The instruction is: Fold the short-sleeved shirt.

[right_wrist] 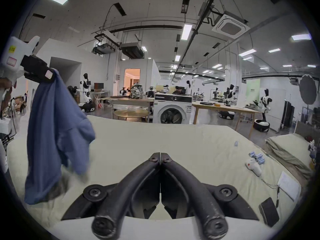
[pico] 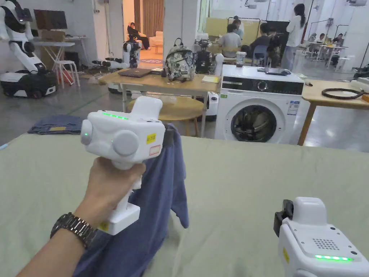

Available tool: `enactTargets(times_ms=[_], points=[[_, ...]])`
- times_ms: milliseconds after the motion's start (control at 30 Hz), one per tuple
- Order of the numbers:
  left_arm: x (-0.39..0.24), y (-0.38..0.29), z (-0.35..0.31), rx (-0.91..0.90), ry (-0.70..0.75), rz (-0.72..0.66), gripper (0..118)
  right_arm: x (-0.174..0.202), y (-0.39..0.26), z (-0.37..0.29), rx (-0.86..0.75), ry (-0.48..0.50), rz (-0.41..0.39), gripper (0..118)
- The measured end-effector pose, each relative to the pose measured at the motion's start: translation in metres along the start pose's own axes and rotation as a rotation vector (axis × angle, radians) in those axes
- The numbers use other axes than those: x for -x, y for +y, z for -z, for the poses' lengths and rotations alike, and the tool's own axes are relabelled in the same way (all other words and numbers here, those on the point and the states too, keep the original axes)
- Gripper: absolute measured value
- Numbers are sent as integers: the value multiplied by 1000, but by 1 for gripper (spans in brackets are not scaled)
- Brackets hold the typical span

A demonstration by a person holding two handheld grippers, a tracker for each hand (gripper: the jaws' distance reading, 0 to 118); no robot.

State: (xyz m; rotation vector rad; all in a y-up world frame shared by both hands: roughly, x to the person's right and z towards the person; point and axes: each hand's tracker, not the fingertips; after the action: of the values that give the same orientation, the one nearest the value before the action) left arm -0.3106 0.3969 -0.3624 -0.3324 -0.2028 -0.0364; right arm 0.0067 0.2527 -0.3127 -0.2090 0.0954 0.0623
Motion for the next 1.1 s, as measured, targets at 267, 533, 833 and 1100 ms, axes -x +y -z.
enactTargets(times_ms=[267,533,833,1100], points=[[-127,-10,51,51,-250,42,0,-54,-3,-16,-2,-101,16,0],[-199,-53,71,153,-406,42,0,-94,-16,-30,21,-183,50,0],[-202,-98,74,234,-423,16,34,-107,-30,-36,62,-208,69,0],[-138,-92,32,140,-255,-56,41,-89,-19,-34,48,-160,61,0]])
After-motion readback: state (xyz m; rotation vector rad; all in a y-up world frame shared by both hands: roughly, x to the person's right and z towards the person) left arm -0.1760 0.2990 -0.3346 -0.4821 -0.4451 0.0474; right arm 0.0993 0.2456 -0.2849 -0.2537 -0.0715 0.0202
